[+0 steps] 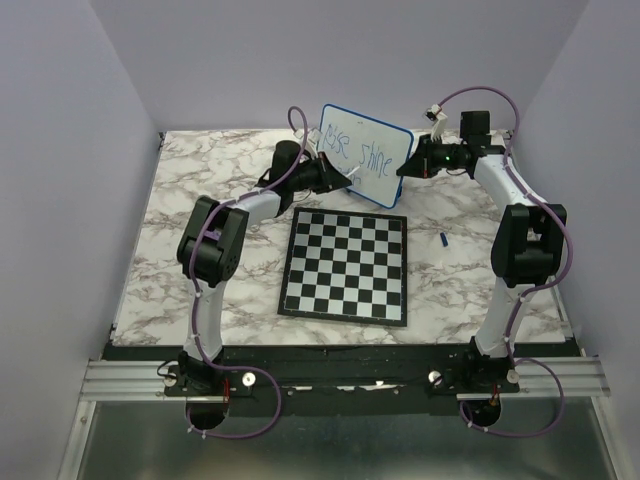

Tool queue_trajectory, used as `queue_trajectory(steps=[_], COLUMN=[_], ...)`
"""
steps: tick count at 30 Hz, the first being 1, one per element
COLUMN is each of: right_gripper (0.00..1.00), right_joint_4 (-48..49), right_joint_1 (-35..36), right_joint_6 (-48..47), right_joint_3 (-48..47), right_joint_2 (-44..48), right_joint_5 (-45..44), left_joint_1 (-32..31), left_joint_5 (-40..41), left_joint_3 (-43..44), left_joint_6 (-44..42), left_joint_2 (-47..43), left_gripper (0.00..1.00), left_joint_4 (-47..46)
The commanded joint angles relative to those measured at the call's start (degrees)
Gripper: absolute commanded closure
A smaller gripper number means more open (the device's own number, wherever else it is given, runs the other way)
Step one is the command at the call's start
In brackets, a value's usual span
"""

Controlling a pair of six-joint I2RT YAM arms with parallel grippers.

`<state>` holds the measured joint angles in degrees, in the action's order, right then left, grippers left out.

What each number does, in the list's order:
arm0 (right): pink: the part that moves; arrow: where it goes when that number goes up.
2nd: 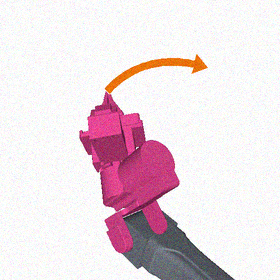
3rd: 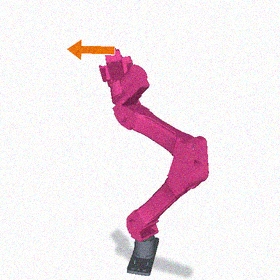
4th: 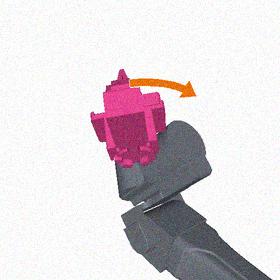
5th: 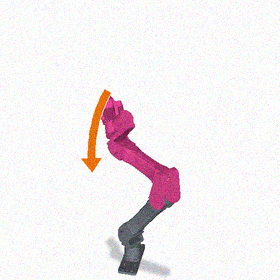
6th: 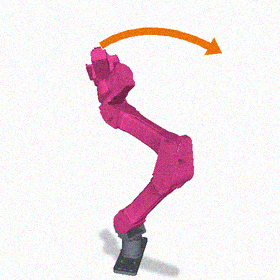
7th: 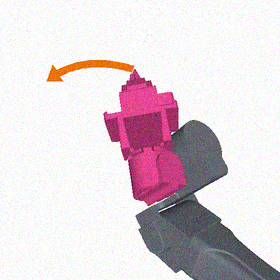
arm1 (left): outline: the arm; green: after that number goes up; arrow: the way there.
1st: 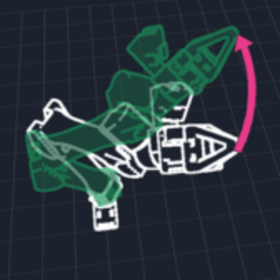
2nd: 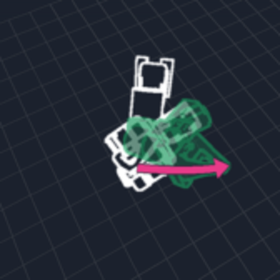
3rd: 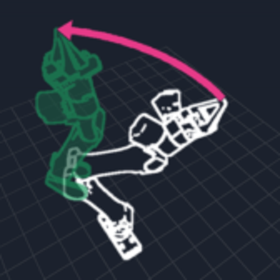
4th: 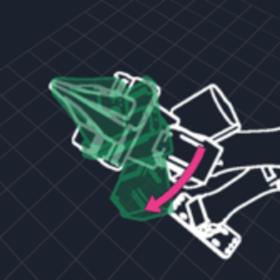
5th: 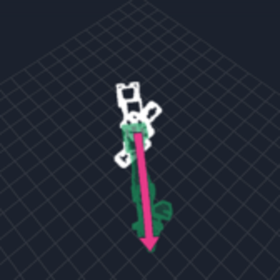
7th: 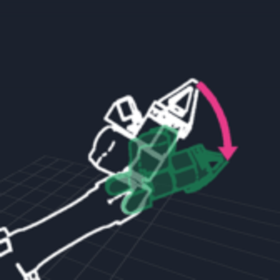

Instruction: Write a sentence on the whiteboard

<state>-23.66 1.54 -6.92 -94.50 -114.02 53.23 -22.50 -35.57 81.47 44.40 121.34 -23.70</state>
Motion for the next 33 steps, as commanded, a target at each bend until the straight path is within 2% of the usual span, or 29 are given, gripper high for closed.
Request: queue_trajectory(steps=[1, 33], right_gripper=[1.00, 1.00], right_joint_4=[-0.4, -0.4], right_joint_1=[0.5, 0.6], right_joint_6=[0.2, 0.2], right_joint_3=[0.3, 0.2], right_joint_2=[-0.5, -0.5], right_joint_5=[2.1, 2.2], left_joint_1=[0.1, 0.0], left_joint_5=[-0.1, -1.2], left_joint_3=[2.2, 2.6], left_joint_6=[-0.6, -1.4], left_joint_2=[2.1, 4.4], left_gripper=[1.00, 1.00], left_joint_4=[1.8, 4.4])
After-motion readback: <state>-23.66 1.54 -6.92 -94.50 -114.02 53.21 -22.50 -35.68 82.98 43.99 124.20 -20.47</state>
